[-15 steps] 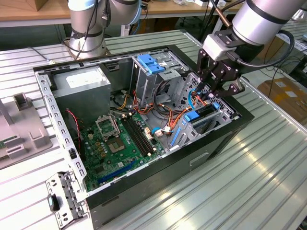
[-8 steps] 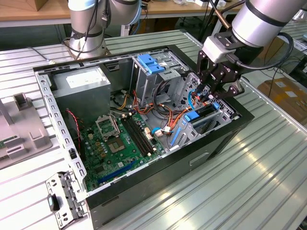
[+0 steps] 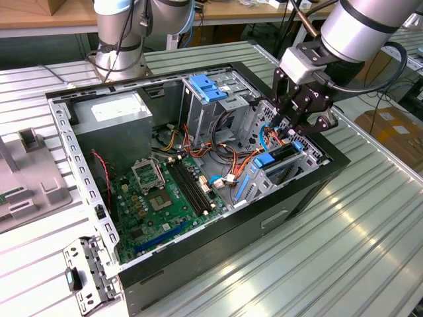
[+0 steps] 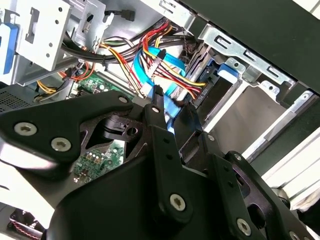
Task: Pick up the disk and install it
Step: 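Insert the second disk wire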
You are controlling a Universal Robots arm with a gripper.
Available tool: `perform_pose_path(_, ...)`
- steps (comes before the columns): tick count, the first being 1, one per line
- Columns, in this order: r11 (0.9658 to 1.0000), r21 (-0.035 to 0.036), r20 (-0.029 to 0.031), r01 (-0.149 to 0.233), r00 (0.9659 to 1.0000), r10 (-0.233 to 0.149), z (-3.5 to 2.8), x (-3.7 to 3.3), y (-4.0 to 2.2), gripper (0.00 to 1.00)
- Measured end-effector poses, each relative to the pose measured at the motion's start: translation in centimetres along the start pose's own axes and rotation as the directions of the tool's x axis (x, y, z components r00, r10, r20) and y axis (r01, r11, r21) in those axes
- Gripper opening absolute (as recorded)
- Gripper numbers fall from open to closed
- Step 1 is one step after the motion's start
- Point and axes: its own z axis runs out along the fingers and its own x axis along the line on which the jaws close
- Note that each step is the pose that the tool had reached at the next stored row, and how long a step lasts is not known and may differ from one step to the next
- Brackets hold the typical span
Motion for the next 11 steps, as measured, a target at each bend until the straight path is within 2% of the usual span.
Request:
perform_pose_path(4, 1.0000, 0.0000, 0.0001, 0.000, 1.0000, 0.000, -0.83, -0.11, 0.00, 0.36)
perform_pose_path(11, 1.0000, 0.0000, -0.0006, 0.000, 1.0000, 0.000, -0.89, -0.12, 0.00, 0.36)
